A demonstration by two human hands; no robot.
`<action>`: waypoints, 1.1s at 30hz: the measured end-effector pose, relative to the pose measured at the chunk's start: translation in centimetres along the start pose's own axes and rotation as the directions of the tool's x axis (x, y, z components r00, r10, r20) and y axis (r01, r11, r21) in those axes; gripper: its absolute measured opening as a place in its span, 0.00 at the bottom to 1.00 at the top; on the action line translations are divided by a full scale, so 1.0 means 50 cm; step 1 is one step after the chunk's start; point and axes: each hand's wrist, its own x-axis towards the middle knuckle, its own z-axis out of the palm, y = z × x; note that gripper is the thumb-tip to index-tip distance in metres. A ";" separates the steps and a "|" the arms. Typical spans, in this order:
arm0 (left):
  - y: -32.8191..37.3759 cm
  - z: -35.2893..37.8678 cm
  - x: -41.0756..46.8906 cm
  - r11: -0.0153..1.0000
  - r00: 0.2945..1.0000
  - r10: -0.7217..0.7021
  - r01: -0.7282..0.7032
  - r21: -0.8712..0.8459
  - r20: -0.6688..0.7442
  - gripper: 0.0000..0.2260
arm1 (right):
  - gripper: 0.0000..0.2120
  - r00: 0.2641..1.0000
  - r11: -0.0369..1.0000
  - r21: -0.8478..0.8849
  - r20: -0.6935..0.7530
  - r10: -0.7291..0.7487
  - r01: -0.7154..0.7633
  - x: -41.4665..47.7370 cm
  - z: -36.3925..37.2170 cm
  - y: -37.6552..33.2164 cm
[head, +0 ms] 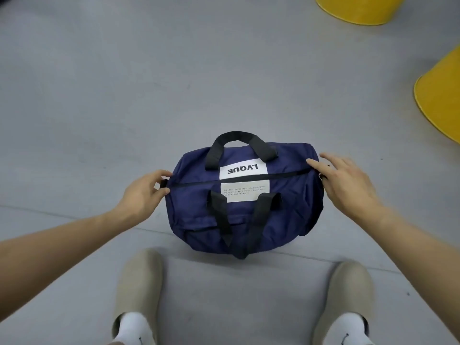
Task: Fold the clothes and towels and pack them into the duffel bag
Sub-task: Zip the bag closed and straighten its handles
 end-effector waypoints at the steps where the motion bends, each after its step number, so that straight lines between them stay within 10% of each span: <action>1: -0.002 -0.002 -0.013 0.999 0.999 0.033 -0.034 0.013 0.016 0.16 | 0.25 1.000 1.000 0.023 0.005 0.018 -0.019 -0.010 0.002 -0.006; 9: -0.057 0.009 -0.080 0.912 0.914 0.201 -0.307 0.273 0.353 0.26 | 0.16 0.949 0.945 0.322 -0.281 0.146 -0.050 -0.132 0.013 -0.237; 15: -0.059 0.029 -0.081 0.884 0.878 0.258 -0.383 0.269 0.403 0.25 | 0.19 0.987 0.806 0.583 0.162 0.011 -0.105 -0.199 0.099 -0.508; 20: -0.051 0.053 -0.084 0.914 0.851 0.284 -0.379 0.144 0.441 0.21 | 0.21 0.868 0.600 0.632 0.416 0.271 -0.491 -0.199 0.168 -0.596; 33: -0.050 0.088 -0.055 0.988 0.945 0.129 -0.096 -0.123 0.300 0.16 | 0.13 0.904 0.675 0.602 0.311 0.293 -0.426 -0.152 0.193 -0.605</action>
